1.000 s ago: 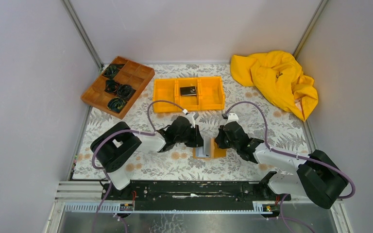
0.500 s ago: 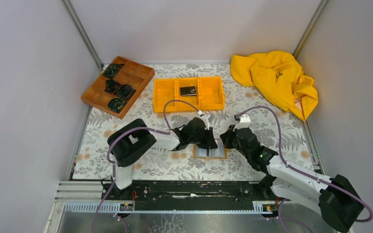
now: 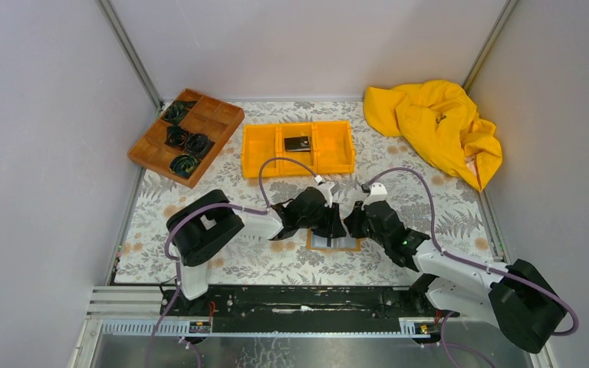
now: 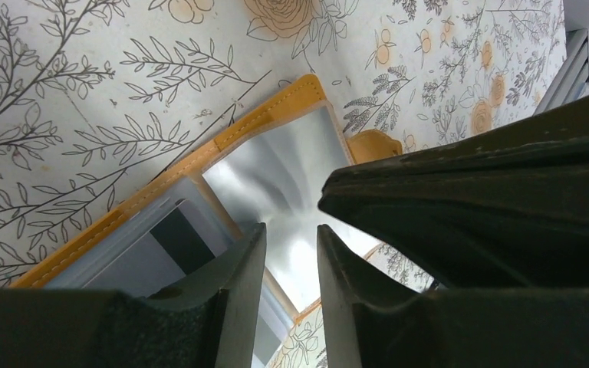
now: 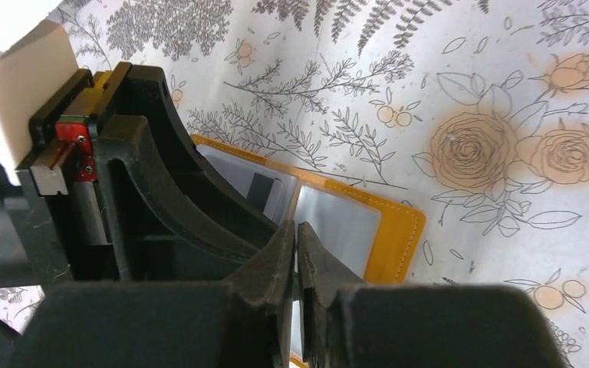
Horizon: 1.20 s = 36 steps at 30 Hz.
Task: Take the credit cards out of the card holder
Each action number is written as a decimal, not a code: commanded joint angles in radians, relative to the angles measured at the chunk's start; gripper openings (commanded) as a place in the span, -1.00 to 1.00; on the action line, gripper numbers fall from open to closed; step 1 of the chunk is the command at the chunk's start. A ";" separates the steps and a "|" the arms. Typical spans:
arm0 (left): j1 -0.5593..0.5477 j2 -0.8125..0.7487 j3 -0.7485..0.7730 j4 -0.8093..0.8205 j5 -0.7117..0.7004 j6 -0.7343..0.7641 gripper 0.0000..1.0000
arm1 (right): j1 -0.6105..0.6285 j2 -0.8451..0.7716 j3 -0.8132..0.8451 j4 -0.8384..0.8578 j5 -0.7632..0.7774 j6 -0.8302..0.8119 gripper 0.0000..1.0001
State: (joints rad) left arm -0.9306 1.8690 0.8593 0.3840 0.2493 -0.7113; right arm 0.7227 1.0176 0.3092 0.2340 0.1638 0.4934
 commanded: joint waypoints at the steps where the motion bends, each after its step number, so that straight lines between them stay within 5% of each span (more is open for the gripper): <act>1: -0.006 -0.010 -0.013 -0.048 -0.013 0.043 -0.22 | -0.003 0.048 0.044 0.074 -0.085 -0.021 -0.79; 31: 0.083 -0.318 -0.238 -0.033 -0.104 0.014 -0.21 | -0.003 0.296 0.137 0.022 -0.154 -0.005 -0.94; 36: 0.097 -0.305 -0.235 -0.049 -0.116 0.015 0.14 | -0.004 0.281 0.136 0.009 -0.130 -0.013 -0.92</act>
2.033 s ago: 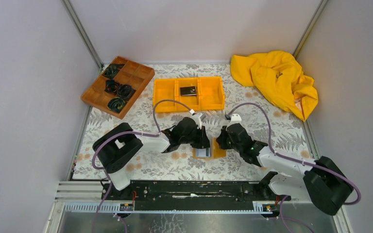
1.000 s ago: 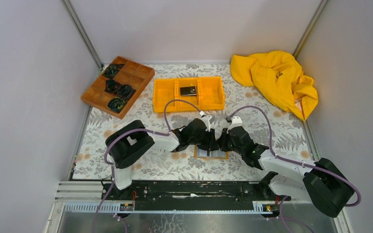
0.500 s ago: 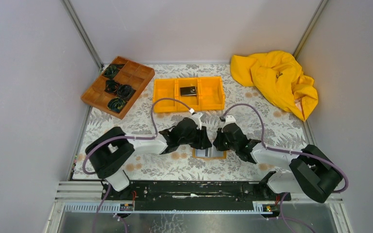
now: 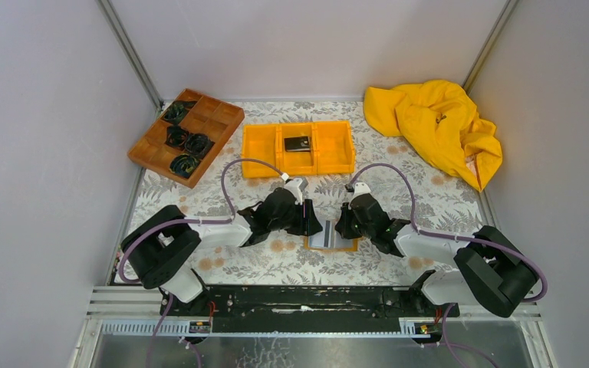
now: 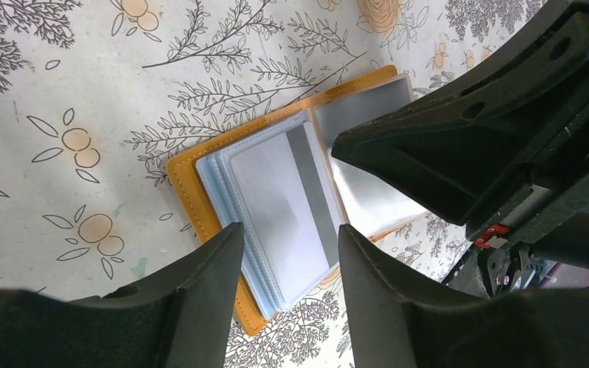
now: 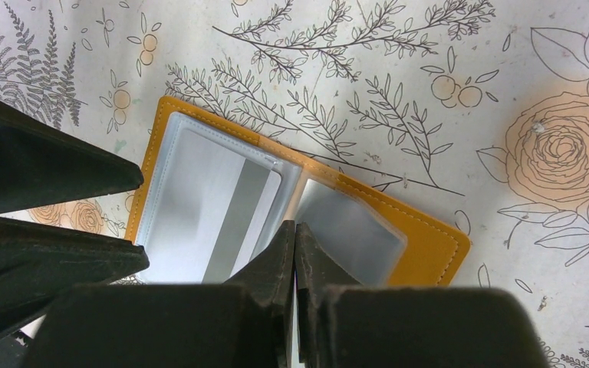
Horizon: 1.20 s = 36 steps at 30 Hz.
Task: Take the credit cards out of the card holder
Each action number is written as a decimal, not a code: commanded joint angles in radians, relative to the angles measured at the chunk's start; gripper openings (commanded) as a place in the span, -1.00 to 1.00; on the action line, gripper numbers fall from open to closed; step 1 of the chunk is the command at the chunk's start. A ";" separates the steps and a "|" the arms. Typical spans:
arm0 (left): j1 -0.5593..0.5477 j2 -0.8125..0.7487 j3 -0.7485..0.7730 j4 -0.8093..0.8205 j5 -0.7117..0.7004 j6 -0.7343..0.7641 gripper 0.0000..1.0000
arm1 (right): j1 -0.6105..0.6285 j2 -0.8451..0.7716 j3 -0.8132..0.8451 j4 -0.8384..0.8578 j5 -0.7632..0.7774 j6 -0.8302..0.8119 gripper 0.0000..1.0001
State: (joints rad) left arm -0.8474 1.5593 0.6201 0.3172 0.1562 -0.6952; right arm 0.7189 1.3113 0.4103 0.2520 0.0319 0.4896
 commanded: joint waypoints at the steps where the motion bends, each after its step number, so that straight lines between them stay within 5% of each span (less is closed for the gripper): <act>1: 0.014 0.007 0.005 0.021 -0.018 -0.001 0.14 | 0.000 -0.015 0.035 -0.009 0.002 -0.010 -0.92; 36: 0.014 0.033 -0.015 0.135 0.084 -0.012 -0.01 | 0.000 0.009 0.047 -0.023 0.003 -0.011 -0.91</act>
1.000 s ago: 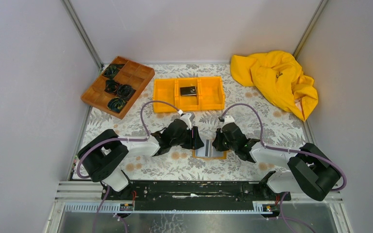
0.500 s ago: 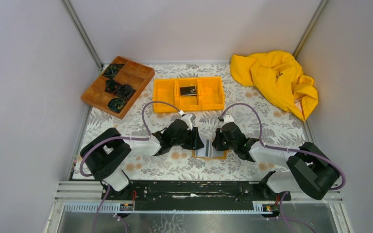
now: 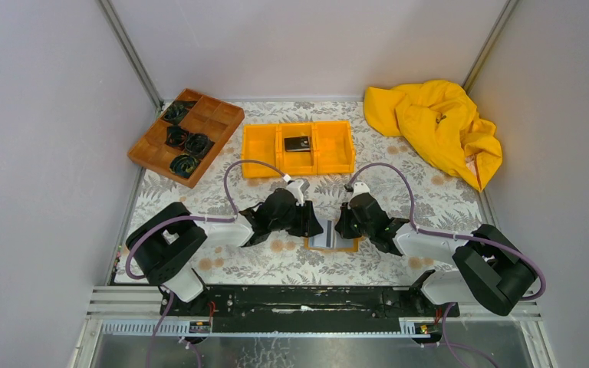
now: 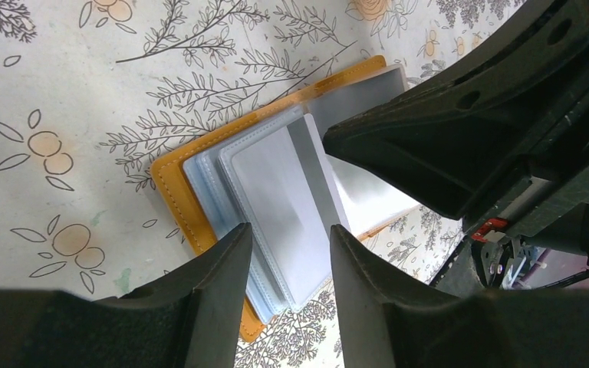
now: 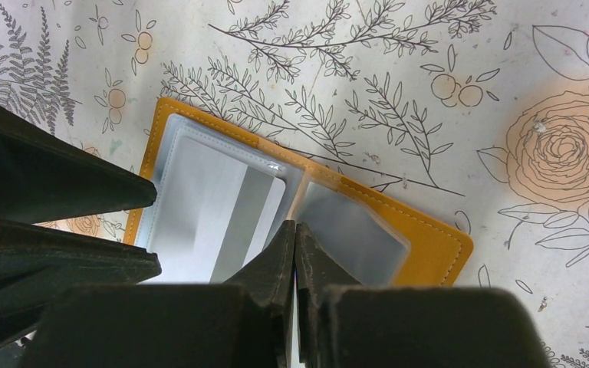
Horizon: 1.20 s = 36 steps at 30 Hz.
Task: Take the credit cards out of the card holder
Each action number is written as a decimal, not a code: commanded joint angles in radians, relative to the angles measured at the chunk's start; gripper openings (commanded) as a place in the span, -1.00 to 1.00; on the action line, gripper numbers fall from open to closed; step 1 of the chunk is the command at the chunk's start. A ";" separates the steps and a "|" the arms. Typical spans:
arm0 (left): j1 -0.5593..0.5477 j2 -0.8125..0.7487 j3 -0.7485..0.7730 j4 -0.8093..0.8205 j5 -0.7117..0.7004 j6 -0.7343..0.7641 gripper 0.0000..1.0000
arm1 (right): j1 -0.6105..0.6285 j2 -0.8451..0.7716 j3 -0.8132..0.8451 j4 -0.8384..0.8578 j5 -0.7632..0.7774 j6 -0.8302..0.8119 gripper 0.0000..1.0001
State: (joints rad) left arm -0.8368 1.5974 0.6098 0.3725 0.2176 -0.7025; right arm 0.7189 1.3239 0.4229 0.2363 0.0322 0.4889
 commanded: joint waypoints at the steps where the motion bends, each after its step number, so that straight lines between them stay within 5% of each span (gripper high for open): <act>1: 0.004 -0.004 -0.007 0.083 0.026 -0.006 -0.01 | 0.001 -0.003 0.035 -0.008 0.003 -0.010 -0.91; 36: -0.042 0.131 0.041 0.345 0.120 -0.079 0.03 | 0.000 -0.076 0.002 0.030 -0.031 0.005 -0.91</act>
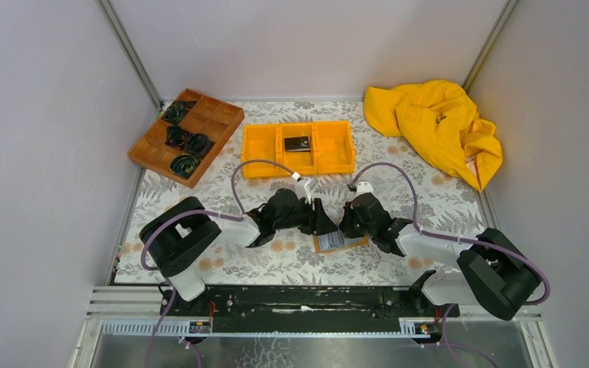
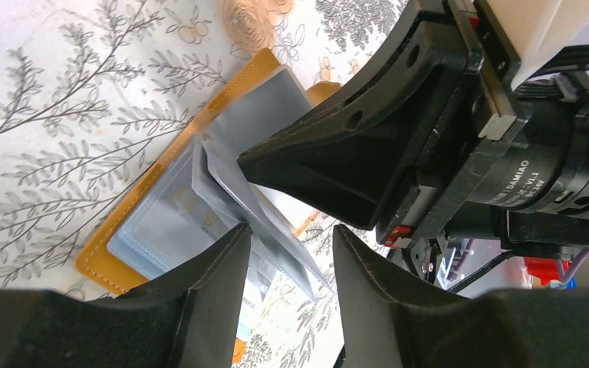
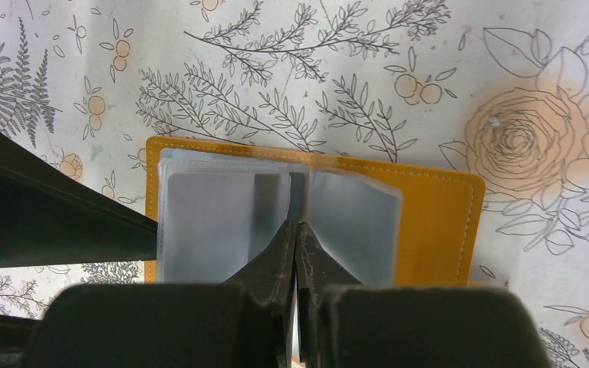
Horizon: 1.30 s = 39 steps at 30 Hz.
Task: Take the credit cards out of the card holder
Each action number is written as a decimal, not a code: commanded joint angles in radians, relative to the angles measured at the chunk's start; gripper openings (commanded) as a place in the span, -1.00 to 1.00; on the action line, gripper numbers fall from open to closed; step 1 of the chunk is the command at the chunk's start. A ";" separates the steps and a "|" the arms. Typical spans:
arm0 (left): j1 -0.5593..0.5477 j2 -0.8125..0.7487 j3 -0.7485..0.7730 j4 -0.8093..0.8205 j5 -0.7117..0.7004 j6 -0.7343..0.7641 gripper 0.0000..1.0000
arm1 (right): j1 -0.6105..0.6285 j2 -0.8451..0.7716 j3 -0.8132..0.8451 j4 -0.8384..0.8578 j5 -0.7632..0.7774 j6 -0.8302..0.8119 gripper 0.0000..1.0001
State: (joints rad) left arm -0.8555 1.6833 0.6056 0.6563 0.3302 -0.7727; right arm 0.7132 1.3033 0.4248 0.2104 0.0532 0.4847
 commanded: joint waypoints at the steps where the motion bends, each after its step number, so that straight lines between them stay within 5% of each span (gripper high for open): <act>1: -0.027 0.052 0.051 0.066 0.009 -0.011 0.03 | 0.006 -0.065 -0.003 0.059 -0.053 0.009 -0.91; 10: -0.043 0.094 0.108 0.067 -0.003 -0.017 0.03 | 0.004 -0.159 -0.033 0.055 -0.018 0.011 -0.92; 19: -0.054 0.154 0.148 0.045 -0.009 -0.005 0.03 | 0.005 -0.403 -0.097 -0.058 0.314 0.051 -0.87; 25: -0.054 0.106 0.169 -0.029 -0.022 0.052 0.03 | 0.005 -0.467 -0.132 -0.014 0.291 0.022 -0.41; 29: -0.049 0.027 0.182 -0.169 -0.093 0.133 0.02 | 0.005 -0.368 -0.107 0.021 0.202 0.010 -0.32; 32: -0.047 -0.013 0.153 -0.203 -0.124 0.166 -0.14 | 0.005 -0.288 -0.092 0.051 0.120 0.002 -0.35; 35: -0.041 -0.039 0.072 -0.141 -0.132 0.157 -0.57 | 0.005 -0.228 -0.070 0.056 0.070 -0.012 -0.97; 37: -0.013 -0.050 0.036 -0.110 -0.116 0.144 -0.86 | 0.005 -0.196 -0.059 0.068 -0.004 -0.033 -1.00; 39: 0.024 -0.057 0.026 -0.092 -0.081 0.131 -0.91 | 0.005 -0.162 -0.044 0.072 -0.060 -0.047 -1.00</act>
State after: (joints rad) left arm -0.8841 1.6417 0.6735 0.5148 0.2379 -0.6468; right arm 0.7143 1.0996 0.3149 0.2096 0.1345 0.4831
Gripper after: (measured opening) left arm 0.063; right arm 0.011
